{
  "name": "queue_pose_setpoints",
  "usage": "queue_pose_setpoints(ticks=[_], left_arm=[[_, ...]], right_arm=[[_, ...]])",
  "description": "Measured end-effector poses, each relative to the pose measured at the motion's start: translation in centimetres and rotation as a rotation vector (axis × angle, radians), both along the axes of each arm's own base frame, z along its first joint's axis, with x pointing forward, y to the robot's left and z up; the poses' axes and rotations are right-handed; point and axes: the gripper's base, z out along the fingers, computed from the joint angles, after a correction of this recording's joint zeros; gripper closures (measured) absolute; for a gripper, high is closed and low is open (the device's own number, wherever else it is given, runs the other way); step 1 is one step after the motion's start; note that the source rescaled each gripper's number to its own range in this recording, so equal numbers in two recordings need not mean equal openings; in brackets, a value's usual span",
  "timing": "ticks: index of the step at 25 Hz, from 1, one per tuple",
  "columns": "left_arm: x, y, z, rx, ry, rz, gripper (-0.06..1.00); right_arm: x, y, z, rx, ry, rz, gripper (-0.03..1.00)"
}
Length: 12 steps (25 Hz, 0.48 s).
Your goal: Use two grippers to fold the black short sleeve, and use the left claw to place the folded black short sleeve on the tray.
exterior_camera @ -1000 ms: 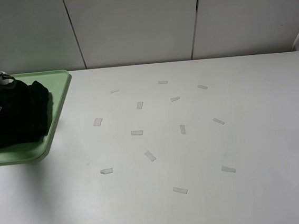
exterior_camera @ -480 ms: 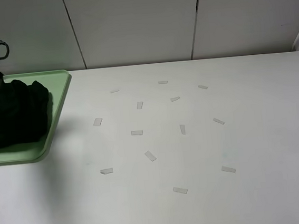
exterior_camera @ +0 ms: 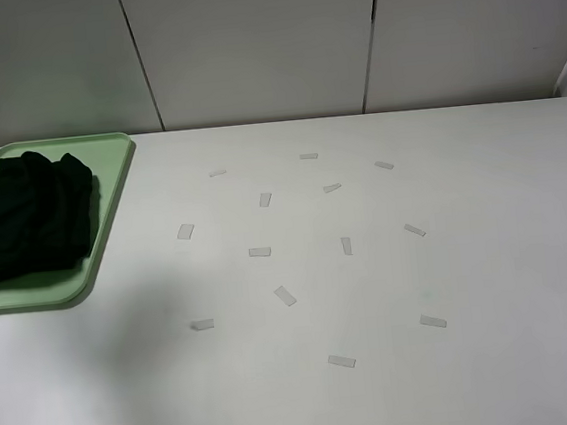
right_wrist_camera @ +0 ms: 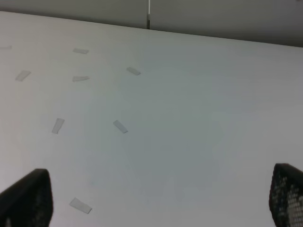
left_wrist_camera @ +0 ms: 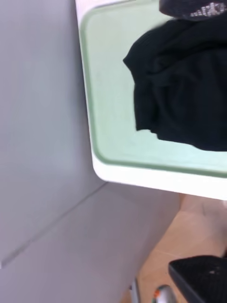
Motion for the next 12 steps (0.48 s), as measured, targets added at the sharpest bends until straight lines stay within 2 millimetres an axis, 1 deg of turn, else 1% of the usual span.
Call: queue_pose_setpoints(ticks=[2,6,9,12], left_arm=[[-3.0,-0.4,1.2,-0.029,-0.009,0.023,-0.06],[-8.4,-1.5,1.9,-0.075,-0.023,0.018,-0.06],[-12.2,-2.4,1.3,-0.076,-0.058,-0.024,-0.06],[-15.5,-3.0,-0.3,-0.082,-0.082,-0.046,-0.06]], right_arm=[[0.0,0.0,0.0,0.0,0.0,0.0,-0.03],[0.0,0.0,0.0,0.0,0.0,0.0,-0.03],[0.0,0.0,0.0,0.0,0.0,0.0,-0.03],[0.0,0.0,0.0,0.0,0.0,0.0,-0.03]])
